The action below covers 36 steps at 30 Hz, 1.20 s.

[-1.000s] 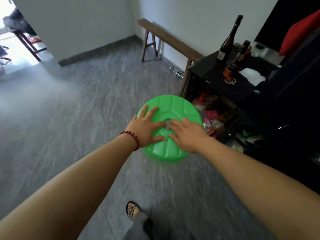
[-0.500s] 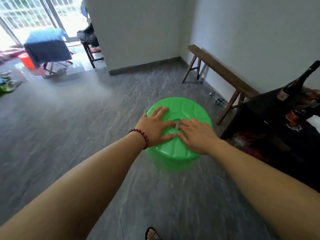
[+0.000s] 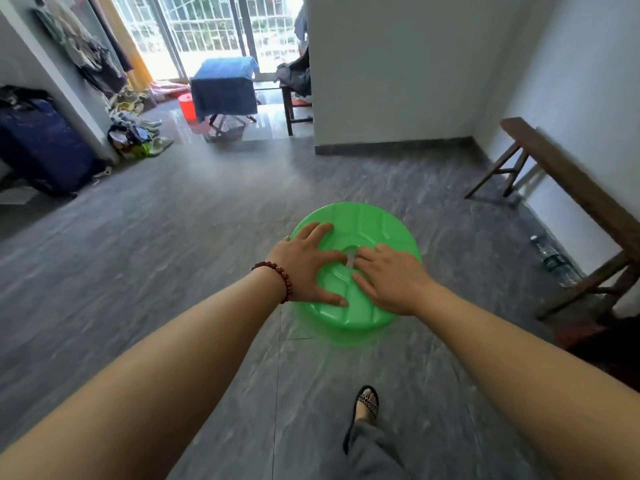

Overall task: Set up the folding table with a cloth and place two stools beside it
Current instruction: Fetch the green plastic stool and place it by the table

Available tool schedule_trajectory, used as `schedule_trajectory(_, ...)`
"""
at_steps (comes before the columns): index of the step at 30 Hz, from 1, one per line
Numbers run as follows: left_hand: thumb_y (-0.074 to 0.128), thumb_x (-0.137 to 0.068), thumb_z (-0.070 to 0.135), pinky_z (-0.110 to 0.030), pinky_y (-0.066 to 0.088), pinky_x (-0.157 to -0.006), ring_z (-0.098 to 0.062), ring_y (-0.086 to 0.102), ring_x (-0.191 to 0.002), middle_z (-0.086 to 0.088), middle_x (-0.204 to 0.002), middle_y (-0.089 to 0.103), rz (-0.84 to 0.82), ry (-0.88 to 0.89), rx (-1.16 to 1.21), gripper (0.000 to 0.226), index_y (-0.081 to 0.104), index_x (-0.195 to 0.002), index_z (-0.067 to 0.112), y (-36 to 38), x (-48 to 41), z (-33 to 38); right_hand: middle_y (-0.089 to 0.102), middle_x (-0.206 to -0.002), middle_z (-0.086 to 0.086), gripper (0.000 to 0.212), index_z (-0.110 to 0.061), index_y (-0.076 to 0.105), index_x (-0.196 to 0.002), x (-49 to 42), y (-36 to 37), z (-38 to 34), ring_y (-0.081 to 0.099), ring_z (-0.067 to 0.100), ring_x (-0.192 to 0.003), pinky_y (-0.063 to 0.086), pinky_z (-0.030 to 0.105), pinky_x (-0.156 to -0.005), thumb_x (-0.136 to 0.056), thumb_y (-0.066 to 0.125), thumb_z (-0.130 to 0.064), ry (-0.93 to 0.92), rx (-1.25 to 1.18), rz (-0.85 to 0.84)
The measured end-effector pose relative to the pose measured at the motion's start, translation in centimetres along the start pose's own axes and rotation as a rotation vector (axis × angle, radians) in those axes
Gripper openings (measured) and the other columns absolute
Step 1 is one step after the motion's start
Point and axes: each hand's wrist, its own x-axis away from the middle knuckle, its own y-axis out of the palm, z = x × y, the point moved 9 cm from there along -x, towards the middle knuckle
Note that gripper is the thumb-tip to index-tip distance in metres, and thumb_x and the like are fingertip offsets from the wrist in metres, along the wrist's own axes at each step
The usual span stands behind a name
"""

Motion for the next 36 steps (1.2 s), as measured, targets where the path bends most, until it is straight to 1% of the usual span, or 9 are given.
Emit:
schedule_trajectory(4, 0.04, -0.055, 0.091, -0.053, 0.034, -0.106, -0.026, 0.006, -0.143, 0.0, -0.153, 0.007, -0.004, -0.067, 0.012, 0.087, 0.035, -0.132, 0.05, 0.1, -3.8, -4.5, 0.05, -0.124, -0.001, 0.045, -0.016, 0.052, -0.126, -6.1, 0.4, 2.1, 0.049, 0.023, -0.1, 0.044, 0.036, -0.074, -0.098, 0.028, -0.042, -0.087, 0.016, 0.002)
schedule_trajectory(9, 0.041, -0.055, 0.091, -0.056, 0.034, -0.105, -0.027, 0.005, -0.142, -0.002, -0.153, 0.008, 0.016, -0.145, 0.019, 0.087, 0.038, -0.13, 0.048, -1.5, -10.9, -9.6, 0.05, -0.122, 0.001, 0.046, -0.015, 0.054, -0.124, -14.0, -0.1, 7.2, 0.049, 0.024, -0.098, 0.044, 0.038, -0.072, -0.098, 0.027, -0.041, -0.153, 0.03, 0.022)
schedule_trajectory(12, 0.04, -0.054, 0.091, -0.056, 0.034, -0.105, -0.029, 0.005, -0.142, -0.004, -0.153, 0.007, 0.016, -0.175, 0.01, 0.089, 0.038, -0.131, 0.047, -2.6, -14.9, -11.6, 0.05, -0.122, 0.003, 0.043, -0.012, 0.054, -0.12, -17.8, -0.4, 10.4, 0.049, 0.025, -0.097, 0.045, 0.039, -0.071, -0.098, 0.029, -0.04, -0.174, 0.009, 0.033)
schedule_trajectory(16, 0.042, -0.057, 0.089, -0.057, 0.032, -0.106, -0.029, 0.003, -0.143, -0.004, -0.154, 0.006, -0.003, -0.199, 0.01, 0.086, 0.038, -0.132, 0.047, -3.2, -18.9, -12.9, 0.05, -0.121, 0.001, 0.043, -0.014, 0.054, -0.119, -20.8, -0.4, 13.7, 0.049, 0.024, -0.096, 0.045, 0.037, -0.068, -0.098, 0.028, -0.041, -0.196, 0.022, 0.039)
schedule_trajectory(20, 0.041, -0.061, 0.088, -0.057, 0.031, -0.106, -0.029, 0.003, -0.143, -0.003, -0.154, 0.005, -0.016, -0.191, 0.012, 0.083, 0.037, -0.133, 0.047, -3.9, -23.0, -13.4, 0.051, -0.119, -0.001, 0.045, -0.015, 0.055, -0.12, -23.0, -0.5, 17.5, 0.049, 0.023, -0.095, 0.042, 0.035, -0.065, -0.097, 0.027, -0.042, -0.186, 0.024, 0.045)
schedule_trajectory(24, 0.04, -0.064, 0.085, -0.056, 0.032, -0.107, -0.029, 0.003, -0.142, -0.004, -0.154, 0.006, -0.007, -0.153, 0.019, 0.08, 0.039, -0.134, 0.045, -4.9, -27.1, -13.7, 0.052, -0.116, 0.0, 0.043, -0.014, 0.056, -0.117, -24.9, -0.7, 21.2, 0.05, 0.023, -0.093, 0.038, 0.034, -0.062, -0.097, 0.029, -0.041, -0.163, 0.033, 0.054)
schedule_trajectory(30, 0.041, -0.068, 0.083, -0.054, 0.033, -0.107, -0.029, 0.005, -0.142, -0.005, -0.154, 0.008, 0.005, -0.09, 0.015, 0.075, 0.04, -0.133, 0.045, -5.6, -33.0, -14.9, 0.052, -0.112, 0.0, 0.043, -0.013, 0.056, -0.114, -28.0, -0.5, 25.7, 0.049, 0.022, -0.091, 0.038, 0.033, -0.061, -0.098, 0.028, -0.04, -0.135, 0.009, 0.053)
schedule_trajectory(36, 0.03, -0.068, 0.085, -0.054, 0.035, -0.105, -0.029, 0.006, -0.142, -0.002, -0.154, 0.008, 0.007, -0.06, -0.007, 0.076, 0.038, -0.133, 0.047, -5.5, -39.4, -18.9, 0.052, -0.114, 0.0, 0.044, -0.013, 0.056, -0.116, -33.8, 0.3, 29.6, 0.048, 0.021, -0.093, 0.04, 0.032, -0.064, -0.097, 0.027, -0.04, -0.117, 0.003, 0.042)
